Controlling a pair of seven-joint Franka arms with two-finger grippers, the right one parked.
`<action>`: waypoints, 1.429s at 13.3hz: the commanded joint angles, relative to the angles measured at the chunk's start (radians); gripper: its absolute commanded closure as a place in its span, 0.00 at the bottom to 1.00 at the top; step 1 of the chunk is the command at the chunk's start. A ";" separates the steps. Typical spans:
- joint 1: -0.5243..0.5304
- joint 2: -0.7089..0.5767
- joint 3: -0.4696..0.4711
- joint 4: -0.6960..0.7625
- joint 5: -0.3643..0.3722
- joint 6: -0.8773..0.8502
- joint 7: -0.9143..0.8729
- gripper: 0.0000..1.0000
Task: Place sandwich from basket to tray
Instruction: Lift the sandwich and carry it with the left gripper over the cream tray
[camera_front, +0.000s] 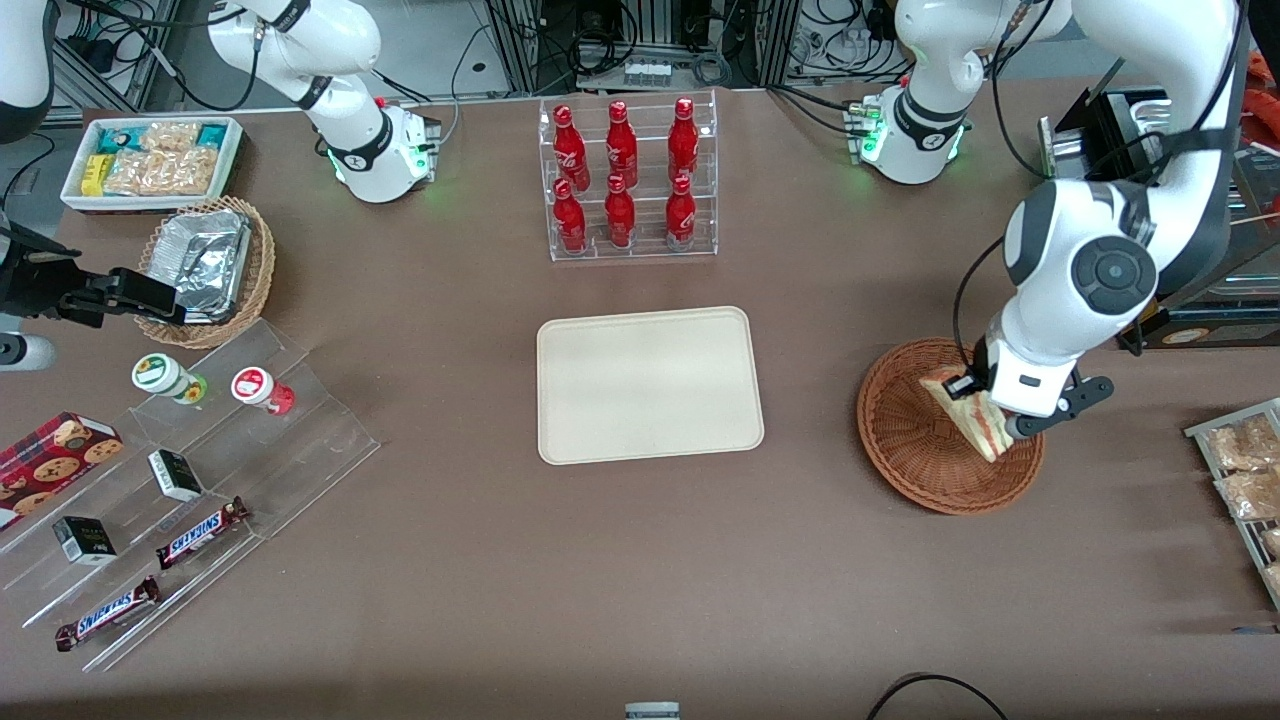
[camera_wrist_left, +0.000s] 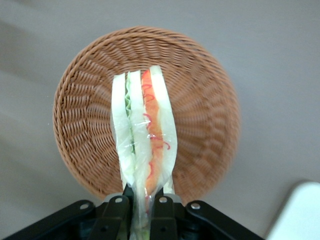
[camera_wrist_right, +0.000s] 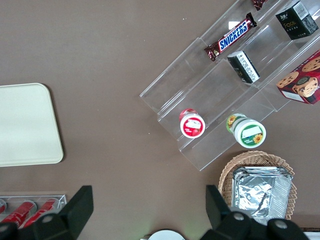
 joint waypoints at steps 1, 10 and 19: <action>-0.007 0.018 -0.093 0.125 0.015 -0.117 -0.007 1.00; -0.010 0.195 -0.436 0.280 -0.037 -0.134 -0.034 1.00; -0.286 0.484 -0.481 0.306 0.311 0.071 -0.387 1.00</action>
